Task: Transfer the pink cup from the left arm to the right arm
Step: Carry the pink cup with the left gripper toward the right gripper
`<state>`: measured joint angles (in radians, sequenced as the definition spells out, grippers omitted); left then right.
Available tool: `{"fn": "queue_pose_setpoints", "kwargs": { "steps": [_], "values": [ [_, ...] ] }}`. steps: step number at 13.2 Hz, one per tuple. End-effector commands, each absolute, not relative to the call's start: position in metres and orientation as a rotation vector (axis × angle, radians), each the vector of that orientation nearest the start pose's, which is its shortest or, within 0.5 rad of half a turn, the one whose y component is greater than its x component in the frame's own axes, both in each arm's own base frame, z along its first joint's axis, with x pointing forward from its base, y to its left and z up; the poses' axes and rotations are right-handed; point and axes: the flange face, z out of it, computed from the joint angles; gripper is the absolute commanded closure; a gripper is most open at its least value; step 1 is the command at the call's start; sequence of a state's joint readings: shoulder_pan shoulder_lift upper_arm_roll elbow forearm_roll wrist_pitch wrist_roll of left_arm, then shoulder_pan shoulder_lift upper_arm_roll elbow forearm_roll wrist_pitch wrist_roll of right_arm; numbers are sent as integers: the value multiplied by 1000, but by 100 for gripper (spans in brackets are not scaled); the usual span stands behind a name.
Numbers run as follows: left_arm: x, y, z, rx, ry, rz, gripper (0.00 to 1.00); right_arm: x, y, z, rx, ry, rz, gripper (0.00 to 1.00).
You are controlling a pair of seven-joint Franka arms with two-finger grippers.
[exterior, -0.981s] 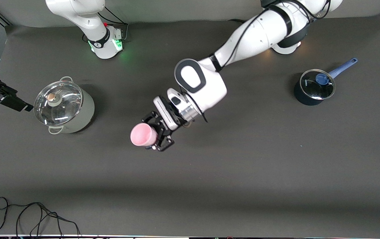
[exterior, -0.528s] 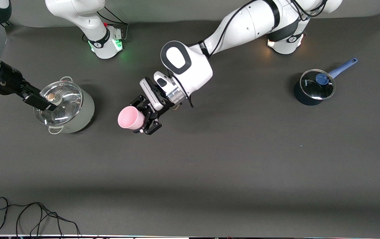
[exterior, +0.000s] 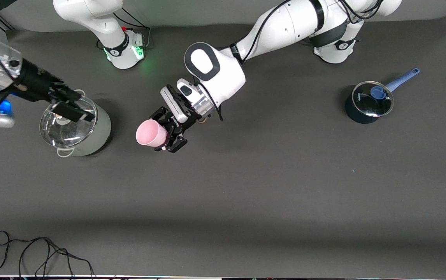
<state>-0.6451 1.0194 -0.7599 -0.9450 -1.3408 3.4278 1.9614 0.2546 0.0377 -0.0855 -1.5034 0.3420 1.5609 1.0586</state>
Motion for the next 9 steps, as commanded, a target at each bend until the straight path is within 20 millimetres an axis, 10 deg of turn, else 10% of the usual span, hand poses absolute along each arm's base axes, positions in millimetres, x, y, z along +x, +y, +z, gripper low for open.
{"fn": "queue_pose_setpoints", "kwargs": {
  "steps": [1, 9],
  "values": [
    [494, -612, 388, 1901, -1051, 1455, 100, 551, 148, 645, -2520, 1248, 316, 0],
    [495, -612, 389, 1899, -1055, 1459, 100, 558, 185, 600, -2479, 1272, 362, 0]
  ]
}}
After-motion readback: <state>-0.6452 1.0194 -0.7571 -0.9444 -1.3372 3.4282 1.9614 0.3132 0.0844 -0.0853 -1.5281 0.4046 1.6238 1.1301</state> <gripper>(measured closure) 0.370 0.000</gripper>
